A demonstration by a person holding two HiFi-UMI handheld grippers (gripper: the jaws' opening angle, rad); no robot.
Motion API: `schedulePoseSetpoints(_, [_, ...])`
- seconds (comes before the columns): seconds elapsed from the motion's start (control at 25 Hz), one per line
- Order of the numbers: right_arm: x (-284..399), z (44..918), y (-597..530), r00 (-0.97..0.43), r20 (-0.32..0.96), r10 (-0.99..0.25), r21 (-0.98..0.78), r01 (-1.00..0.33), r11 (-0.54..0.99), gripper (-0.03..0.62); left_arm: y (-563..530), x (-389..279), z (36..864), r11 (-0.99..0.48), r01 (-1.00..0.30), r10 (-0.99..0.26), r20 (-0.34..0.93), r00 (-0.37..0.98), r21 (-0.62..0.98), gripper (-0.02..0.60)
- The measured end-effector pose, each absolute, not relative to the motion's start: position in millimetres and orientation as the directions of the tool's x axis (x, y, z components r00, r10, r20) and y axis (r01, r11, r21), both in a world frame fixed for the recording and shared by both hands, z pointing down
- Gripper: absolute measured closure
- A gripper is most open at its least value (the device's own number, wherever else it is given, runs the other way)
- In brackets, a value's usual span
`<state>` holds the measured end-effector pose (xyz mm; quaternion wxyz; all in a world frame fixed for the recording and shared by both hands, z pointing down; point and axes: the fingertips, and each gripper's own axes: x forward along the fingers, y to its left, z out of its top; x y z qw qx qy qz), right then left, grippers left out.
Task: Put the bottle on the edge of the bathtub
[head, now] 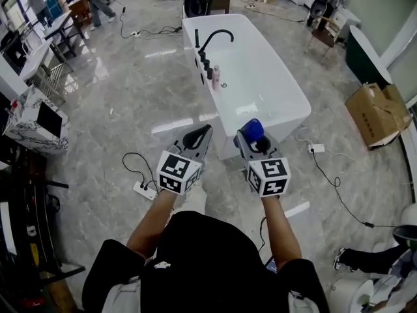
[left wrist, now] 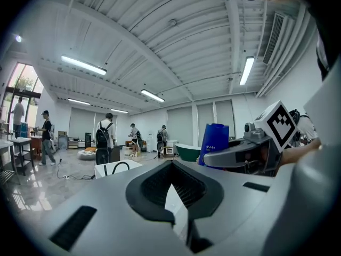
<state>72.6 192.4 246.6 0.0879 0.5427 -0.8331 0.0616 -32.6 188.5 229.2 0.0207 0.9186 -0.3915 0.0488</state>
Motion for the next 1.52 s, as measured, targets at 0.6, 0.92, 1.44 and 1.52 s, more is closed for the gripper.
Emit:
schedulePoseSetpoints(0.6, [50.4, 252.1, -6.2, -0.368, 0.253, -0.895, -0.019, -0.926, 0.376, 0.427, -15.9, -54.8, 234.0, -0.721, -0.693, -0.683, 0.143, 0.717, 0.029, 0.571])
schedulePoseSetpoints(0.92, [42.8, 277.2, -94.8, -0.328, 0.298, -0.896, -0.038, -0.942, 0.332, 0.427, -103.3, -63.6, 254.8, -0.756, -0.652, -0.636, 0.176, 0.751, 0.051, 0.571])
schedulePoseSetpoints(1.44, [49.6, 337.9, -155.8, -0.339, 0.401, -0.851, -0.078, -0.938, 0.337, 0.427, -168.8, -49.3, 314.5, -0.738, -0.661, -0.623, 0.241, 0.744, 0.134, 0.571])
schedulePoseSetpoints(1.52, [55.8, 347.3, -162.9, -0.345, 0.405, -0.846, -0.084, -0.936, 0.342, 0.427, -176.0, -41.3, 323.4, -0.737, -0.662, -0.62, 0.252, 0.743, 0.138, 0.571])
